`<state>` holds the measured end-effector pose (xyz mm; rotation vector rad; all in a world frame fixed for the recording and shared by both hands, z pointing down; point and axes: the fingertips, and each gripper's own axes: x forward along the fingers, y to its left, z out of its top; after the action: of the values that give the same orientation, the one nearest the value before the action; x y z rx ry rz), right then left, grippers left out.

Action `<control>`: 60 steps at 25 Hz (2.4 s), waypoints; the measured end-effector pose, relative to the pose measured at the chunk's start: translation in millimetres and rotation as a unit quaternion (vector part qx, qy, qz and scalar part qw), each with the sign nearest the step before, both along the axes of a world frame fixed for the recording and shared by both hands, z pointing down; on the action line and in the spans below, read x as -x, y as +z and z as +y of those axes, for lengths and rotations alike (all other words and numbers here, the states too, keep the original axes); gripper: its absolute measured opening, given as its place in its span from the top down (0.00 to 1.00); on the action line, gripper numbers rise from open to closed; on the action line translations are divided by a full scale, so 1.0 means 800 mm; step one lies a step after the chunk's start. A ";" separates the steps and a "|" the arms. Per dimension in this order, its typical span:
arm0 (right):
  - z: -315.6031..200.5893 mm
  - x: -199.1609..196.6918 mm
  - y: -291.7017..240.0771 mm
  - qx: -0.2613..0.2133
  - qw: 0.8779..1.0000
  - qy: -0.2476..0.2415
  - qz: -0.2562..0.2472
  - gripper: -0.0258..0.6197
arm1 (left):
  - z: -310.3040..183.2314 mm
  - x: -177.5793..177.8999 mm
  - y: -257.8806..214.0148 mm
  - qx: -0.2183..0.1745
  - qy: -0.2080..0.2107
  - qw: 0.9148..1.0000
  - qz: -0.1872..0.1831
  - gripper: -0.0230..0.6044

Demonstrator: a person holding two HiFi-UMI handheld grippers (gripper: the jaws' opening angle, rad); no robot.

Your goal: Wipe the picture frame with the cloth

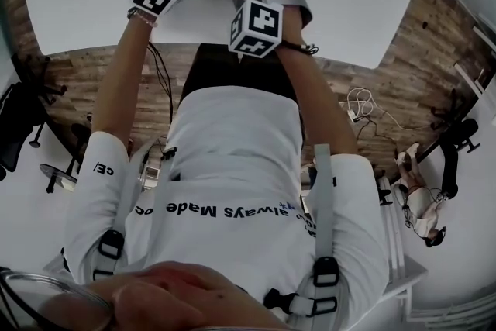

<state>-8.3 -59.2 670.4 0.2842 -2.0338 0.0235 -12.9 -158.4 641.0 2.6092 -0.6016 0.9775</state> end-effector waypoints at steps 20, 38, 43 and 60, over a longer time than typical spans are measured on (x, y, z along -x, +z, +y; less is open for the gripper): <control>0.050 0.003 -0.001 0.013 0.999 -0.038 0.019 0.93 | -0.009 -0.007 0.035 0.014 0.028 0.998 -0.051 0.96; -0.094 -0.062 -0.155 -0.126 0.989 0.080 -0.020 0.93 | -0.008 -0.002 0.031 0.020 0.020 0.999 -0.043 0.96; -0.133 -0.059 -0.082 -0.144 0.985 0.084 0.046 0.93 | -0.008 -0.005 0.034 0.022 0.016 0.999 -0.044 0.96; -0.079 -0.042 0.009 -0.010 0.997 0.040 0.068 0.93 | -0.010 -0.004 0.031 0.025 -0.007 0.999 -0.037 0.96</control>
<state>25.4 -122.4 677.8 0.3712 -1.8882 0.0321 -9.8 -166.8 666.1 2.5309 -0.6034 1.0748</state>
